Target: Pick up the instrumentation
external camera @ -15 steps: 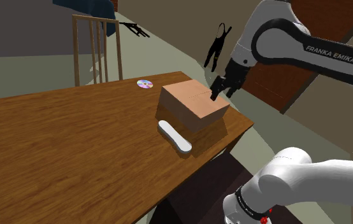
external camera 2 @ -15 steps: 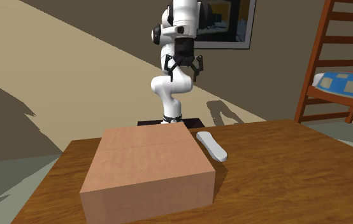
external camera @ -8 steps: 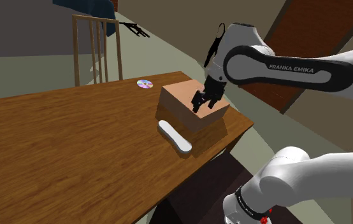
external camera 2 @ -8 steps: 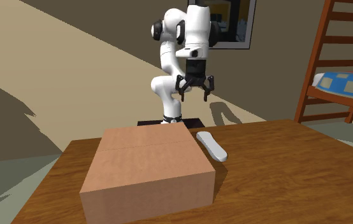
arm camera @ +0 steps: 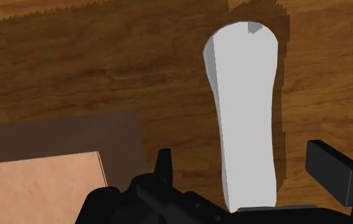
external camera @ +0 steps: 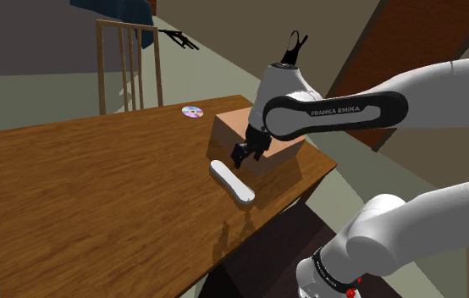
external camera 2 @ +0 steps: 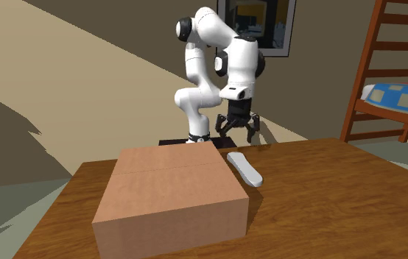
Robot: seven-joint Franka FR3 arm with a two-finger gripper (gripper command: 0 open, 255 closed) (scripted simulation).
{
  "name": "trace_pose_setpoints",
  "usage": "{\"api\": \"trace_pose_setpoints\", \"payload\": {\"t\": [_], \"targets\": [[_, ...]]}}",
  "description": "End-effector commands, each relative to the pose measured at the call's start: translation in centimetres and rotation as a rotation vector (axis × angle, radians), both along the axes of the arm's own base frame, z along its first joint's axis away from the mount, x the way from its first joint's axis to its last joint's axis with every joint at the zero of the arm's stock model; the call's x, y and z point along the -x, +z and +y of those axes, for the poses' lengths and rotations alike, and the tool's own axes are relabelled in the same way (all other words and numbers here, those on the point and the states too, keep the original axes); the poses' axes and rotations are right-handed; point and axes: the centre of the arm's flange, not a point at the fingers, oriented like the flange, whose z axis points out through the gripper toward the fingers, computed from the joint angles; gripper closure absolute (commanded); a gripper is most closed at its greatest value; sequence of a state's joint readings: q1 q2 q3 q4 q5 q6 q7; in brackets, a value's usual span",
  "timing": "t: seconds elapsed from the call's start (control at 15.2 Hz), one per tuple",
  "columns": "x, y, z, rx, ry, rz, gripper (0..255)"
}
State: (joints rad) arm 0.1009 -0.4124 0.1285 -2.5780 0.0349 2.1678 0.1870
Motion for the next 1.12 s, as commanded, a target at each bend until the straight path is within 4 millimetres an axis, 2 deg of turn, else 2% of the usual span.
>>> {"api": "trace_pose_setpoints", "payload": {"t": [0.0, 0.13, 0.66, 0.79, 0.86, 1.06], "targets": [[-0.9, -2.5, 1.5, -0.002, 0.017, 0.006, 0], [-1.6, -4.7, 2.6, -0.002, 0.034, 0.014, 0], [-1.7, -9.0, 2.8, -0.002, 0.036, 0.015, 0], [-1.7, -9.0, 2.8, -0.002, 0.036, 0.015, 0], [-1.7, -9.0, 2.7, -0.002, 0.036, 0.015, 255], [-1.7, -9.0, 2.7, -0.002, 0.036, 0.015, 255]]}}
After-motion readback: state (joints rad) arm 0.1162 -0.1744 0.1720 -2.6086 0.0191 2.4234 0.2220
